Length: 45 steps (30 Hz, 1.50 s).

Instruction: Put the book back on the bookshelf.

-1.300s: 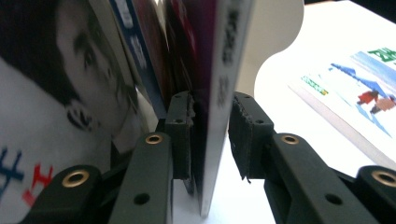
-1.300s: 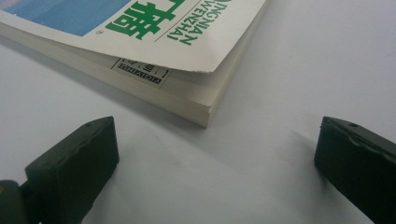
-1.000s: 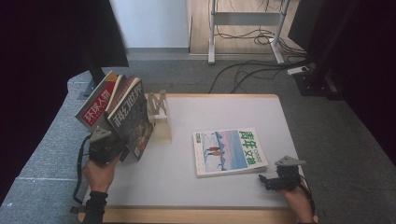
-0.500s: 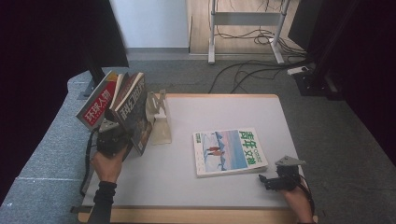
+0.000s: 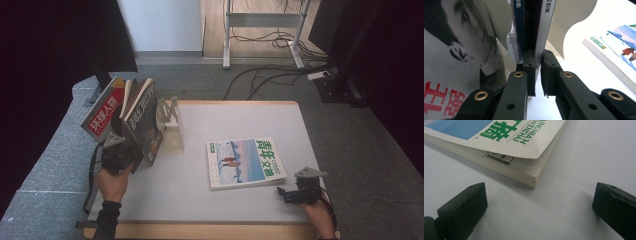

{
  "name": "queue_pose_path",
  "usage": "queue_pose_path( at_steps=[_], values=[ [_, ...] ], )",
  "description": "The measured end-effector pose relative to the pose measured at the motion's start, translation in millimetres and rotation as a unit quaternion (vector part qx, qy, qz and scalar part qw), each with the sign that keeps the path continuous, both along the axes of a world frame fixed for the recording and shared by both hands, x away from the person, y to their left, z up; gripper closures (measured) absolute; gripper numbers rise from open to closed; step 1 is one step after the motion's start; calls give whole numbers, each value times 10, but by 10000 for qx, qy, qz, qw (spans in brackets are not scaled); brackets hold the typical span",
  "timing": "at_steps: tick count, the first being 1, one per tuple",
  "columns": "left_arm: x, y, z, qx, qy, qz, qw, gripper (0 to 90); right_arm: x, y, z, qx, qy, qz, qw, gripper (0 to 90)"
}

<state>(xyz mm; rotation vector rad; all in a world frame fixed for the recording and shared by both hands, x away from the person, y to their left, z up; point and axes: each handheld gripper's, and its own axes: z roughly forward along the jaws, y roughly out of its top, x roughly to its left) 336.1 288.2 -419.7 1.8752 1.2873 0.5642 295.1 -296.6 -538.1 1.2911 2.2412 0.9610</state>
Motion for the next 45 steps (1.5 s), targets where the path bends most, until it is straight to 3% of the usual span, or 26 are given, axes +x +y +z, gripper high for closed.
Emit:
queue_pose_path(
  at_steps=[2,6,13,20,22,24,26,30,32,34,36,41,43,45],
  values=[
    [36,-40,20,115,44,69,9999,833,0,0,0,-1,-1,1,10000,0],
    [119,-90,37,135,68,169,9997,835,0,0,0,1,0,0,10000,0],
    [96,-37,2,19,18,139,9999,813,-1,0,-1,6,-11,-6,10000,0],
    [-66,-79,-38,27,-21,-139,9999,568,-3,1,-3,-2,-21,-8,10000,0],
    [-129,-94,-57,45,-14,-310,9995,513,-3,1,-3,-1,-23,-10,10000,0],
    [-172,-122,-72,-47,27,-658,9978,437,-3,1,-3,-2,-23,-9,10000,0],
    [-193,-185,-80,-79,72,-1085,9940,348,-3,2,-3,5,-23,-15,10000,0],
    [-194,-364,-87,-36,-8,-1571,9876,208,-4,2,-4,0,-27,-17,10000,0],
    [-145,-486,-98,-56,-8,-1873,9823,167,-5,3,-4,-1,-28,-17,10000,0],
    [-86,-577,-110,-49,29,-2031,9791,140,-6,3,-4,-4,-32,-18,10000,0],
    [-7,-682,-140,-69,97,-2245,9744,121,-8,3,-3,-5,-36,-16,10000,0],
    [194,-927,-255,-45,264,-2514,9675,92,-25,8,3,-15,-94,18,10000,22],
    [262,-1018,-325,-188,296,-2659,9634,84,-33,10,5,-3,-108,30,9999,37],
    [336,-1079,-400,-316,308,-2715,9614,83,-43,11,9,19,-108,28,9999,49]
  ],
)
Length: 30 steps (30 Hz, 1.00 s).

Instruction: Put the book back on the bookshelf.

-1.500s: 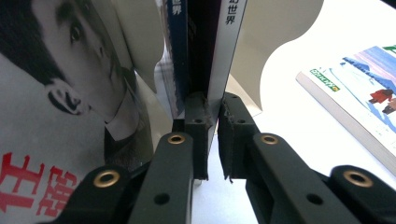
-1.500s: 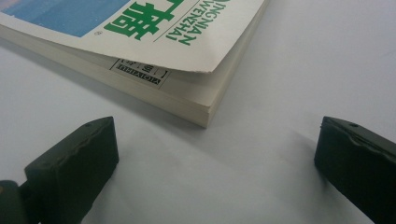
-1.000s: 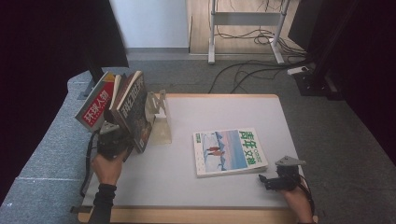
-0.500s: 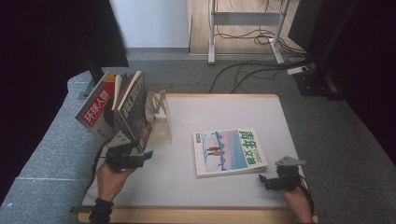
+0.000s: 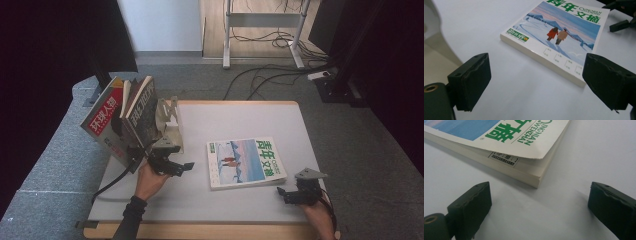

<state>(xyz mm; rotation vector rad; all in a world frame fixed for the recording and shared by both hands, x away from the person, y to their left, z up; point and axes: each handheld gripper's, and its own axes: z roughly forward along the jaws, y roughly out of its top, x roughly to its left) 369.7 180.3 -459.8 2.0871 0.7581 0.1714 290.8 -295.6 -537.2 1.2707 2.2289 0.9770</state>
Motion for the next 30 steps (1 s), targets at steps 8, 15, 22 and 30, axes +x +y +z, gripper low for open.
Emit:
queue_pose_path(
  at_steps=[8,15,22,30],
  values=[
    [173,-362,-110,582,-158,-272,9978,19,-19,14,19,67,-7,5,10000,56],
    [353,-725,-84,980,-100,-532,9937,0,-46,72,110,143,-112,53,9998,21],
    [596,-1040,-146,1171,-12,-779,9901,0,-57,130,140,128,-137,98,9998,8],
    [864,-1174,-342,1211,106,-806,9893,0,-42,158,126,132,-172,100,9997,8]
  ],
)
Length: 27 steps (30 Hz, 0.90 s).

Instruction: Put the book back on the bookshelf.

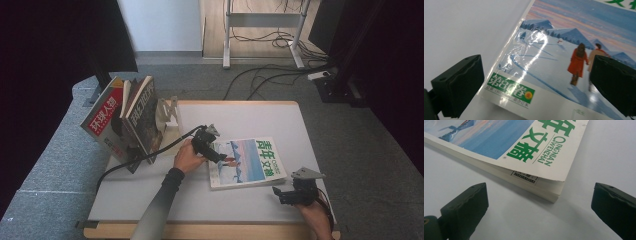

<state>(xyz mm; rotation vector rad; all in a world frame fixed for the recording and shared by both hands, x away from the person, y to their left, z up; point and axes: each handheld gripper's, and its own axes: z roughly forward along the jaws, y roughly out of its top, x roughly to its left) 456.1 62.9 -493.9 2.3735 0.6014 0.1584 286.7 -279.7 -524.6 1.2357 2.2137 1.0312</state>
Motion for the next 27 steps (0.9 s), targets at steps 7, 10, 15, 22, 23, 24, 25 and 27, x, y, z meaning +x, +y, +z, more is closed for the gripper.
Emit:
queue_pose_path(
  at_steps=[7,10,15,22,23,24,25,27],
  values=[
    [132,-17,-180,53,109,-20,9999,0,29,47,-34,-51,-5,21,10000,8],
    [165,-14,-207,-67,190,-49,9998,0,45,69,-49,-92,2,39,10000,8],
    [188,-15,-247,-228,409,-110,9988,0,73,108,-72,-121,2,53,9999,9],
    [154,-25,-231,-138,394,-54,9991,0,113,146,-110,-271,8,-15,9996,25],
    [144,-27,-229,-121,397,-53,9991,0,116,145,-110,-281,0,-46,9996,29],
    [128,-30,-227,-114,409,-33,9991,0,120,144,-112,-292,-8,-92,9995,33],
    [111,-30,-223,-94,416,-29,9991,0,125,142,-112,-307,-14,-122,9995,34],
    [69,-25,-218,-66,435,-7,9990,0,133,137,-111,-318,0,-137,9994,33]
  ],
)
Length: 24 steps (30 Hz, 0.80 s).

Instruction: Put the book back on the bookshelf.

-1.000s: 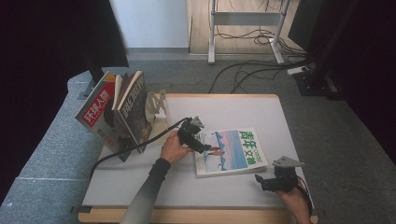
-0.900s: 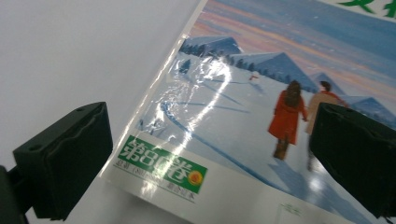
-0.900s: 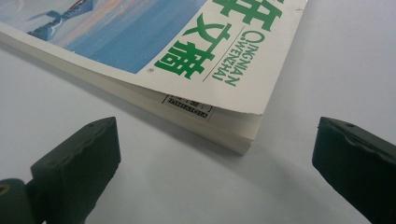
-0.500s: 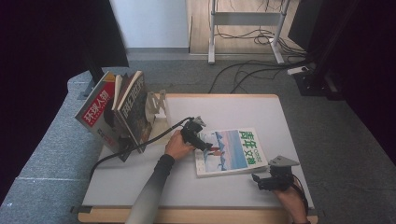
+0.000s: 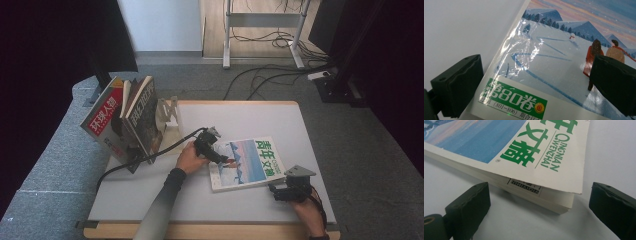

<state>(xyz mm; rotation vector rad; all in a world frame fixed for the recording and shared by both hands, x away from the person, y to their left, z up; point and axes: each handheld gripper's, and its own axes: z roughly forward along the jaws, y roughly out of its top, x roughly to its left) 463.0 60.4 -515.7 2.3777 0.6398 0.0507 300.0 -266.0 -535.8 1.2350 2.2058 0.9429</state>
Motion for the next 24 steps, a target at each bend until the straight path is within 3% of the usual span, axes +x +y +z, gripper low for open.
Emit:
queue_pose_path(
  at_steps=[7,14,18,24],
  values=[
    [-239,74,-7,-36,-32,75,10000,0,30,7,-2,62,62,8,10000,38],
    [-458,125,-1,9,-19,97,10000,0,93,-17,-4,325,240,105,9991,0],
    [-512,151,-9,-40,-37,128,9999,0,179,-65,1,486,359,245,9979,0],
    [-529,182,-25,-114,35,172,9998,0,248,-90,15,436,461,491,9968,0]
  ],
)
